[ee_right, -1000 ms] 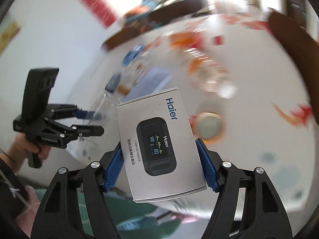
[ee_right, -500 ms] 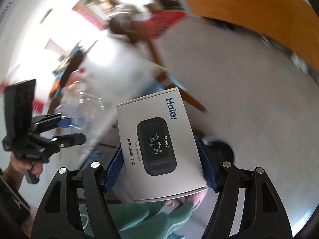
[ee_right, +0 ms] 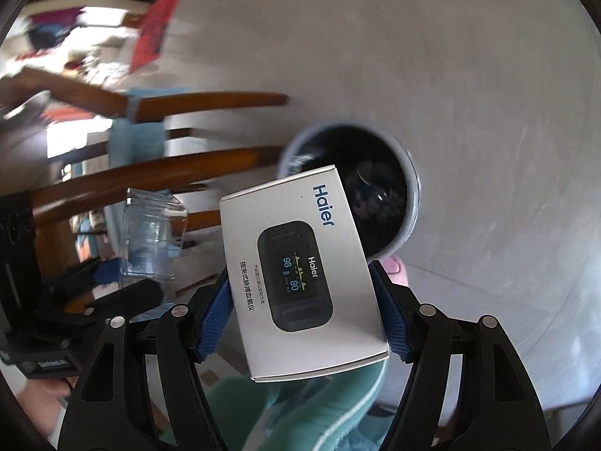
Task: Collect trash
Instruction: 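Carry insert and box over the bin and open both tools to drop them, then move both tools back over the table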
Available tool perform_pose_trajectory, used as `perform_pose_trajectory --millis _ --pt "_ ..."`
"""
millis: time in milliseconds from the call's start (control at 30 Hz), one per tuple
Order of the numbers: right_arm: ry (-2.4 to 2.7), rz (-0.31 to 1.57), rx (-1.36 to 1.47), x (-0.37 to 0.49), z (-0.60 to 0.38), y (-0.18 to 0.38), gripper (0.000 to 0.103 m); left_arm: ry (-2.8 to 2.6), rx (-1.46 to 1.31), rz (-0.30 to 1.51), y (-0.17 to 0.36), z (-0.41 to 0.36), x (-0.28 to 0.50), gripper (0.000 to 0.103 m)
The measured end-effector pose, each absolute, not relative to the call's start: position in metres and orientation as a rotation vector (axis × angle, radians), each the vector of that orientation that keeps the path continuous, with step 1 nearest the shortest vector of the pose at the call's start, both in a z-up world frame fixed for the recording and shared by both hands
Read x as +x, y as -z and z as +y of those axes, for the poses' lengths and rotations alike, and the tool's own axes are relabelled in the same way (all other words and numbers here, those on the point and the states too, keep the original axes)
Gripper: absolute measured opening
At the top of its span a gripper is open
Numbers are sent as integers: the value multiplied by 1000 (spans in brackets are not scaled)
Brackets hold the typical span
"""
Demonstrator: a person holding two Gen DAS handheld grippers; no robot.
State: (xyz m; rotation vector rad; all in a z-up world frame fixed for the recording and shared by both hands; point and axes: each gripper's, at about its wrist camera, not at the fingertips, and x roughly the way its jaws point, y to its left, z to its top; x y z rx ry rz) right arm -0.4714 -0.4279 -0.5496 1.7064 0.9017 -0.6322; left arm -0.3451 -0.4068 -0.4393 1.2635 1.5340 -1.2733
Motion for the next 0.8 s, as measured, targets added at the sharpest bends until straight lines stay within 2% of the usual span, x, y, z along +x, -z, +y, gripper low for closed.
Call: perform_pose_trajectory --millis 133,267,333,367,400,500,667,800 --pt "627 922 1775 -452 -434 622 69 1185 1315 1570 521 -410 -333 57" --pt "607 915 1797 -442 -442 654 71 1156 1347 1613 573 -408 -326 58" --pt "576 922 1843 -440 -443 666 76 1148 1383 1561 583 -407 -324 62" --pt "588 947 1841 -442 -443 668 78 1130 1403 1539 585 -409 -326 71" --pt "604 959 1829 -445 -444 667 79 1126 1408 1525 581 -409 -326 77" --pt "618 931 1819 -460 -443 653 84 1139 1406 1490 566 -408 -321 86" --pt "667 853 1790 -487 -442 604 84 1160 1335 1515 525 -409 -313 86" --pt "696 794 1730 -507 -445 539 84 1262 1189 1575 446 -408 -318 86"
